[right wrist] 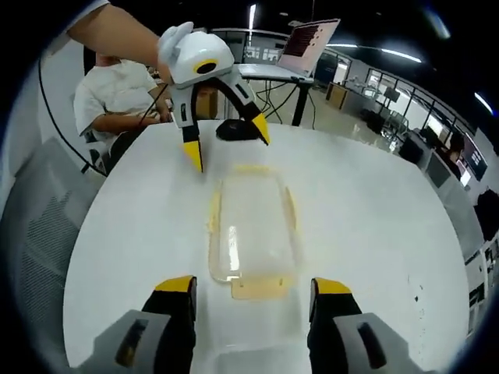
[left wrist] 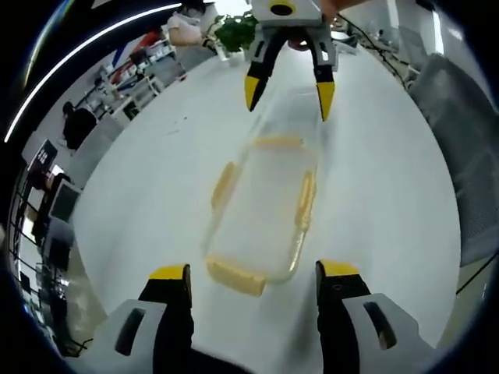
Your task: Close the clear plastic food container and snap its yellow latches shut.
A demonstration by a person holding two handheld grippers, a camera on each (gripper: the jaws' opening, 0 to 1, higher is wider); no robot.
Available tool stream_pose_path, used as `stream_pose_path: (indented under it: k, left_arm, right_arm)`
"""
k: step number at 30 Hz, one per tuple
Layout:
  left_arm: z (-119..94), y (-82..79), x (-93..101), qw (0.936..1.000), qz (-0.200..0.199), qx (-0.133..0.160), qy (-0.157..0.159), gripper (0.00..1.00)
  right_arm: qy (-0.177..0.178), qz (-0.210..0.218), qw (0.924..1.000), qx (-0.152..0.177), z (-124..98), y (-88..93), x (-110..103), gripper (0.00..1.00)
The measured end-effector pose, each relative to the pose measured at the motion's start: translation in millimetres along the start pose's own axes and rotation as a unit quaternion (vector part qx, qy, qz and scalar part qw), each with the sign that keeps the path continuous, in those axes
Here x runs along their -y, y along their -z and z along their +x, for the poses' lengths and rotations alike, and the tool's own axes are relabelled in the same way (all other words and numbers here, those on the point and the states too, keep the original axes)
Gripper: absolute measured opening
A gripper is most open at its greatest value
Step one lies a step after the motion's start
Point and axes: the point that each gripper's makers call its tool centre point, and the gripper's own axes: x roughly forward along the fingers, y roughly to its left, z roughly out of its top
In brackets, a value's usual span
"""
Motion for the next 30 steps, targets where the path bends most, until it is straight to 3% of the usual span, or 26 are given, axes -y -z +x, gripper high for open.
stream_pose_path:
  k: [12,16,30]
  left_arm:
    - [5,12.1,-1.1,0.9995,0.011,-0.017,0.023,0.61]
    - [8,18.2,2.4,0.9982,0.032,-0.031,0.04,0.61]
    - [15,15.1,-0.9,0.9948,0.052,-0.047,0.074,0.6]
  right_arm:
    - [-0.028,0.009,0.9994,-0.018,9,3.2,1,0.57]
    - [-0.035,0.013,0.9988,-0.031,13,6.6,1,0.58]
    - [-0.06,0.019,0.9964,-0.057,19,10.9,-3,0.56]
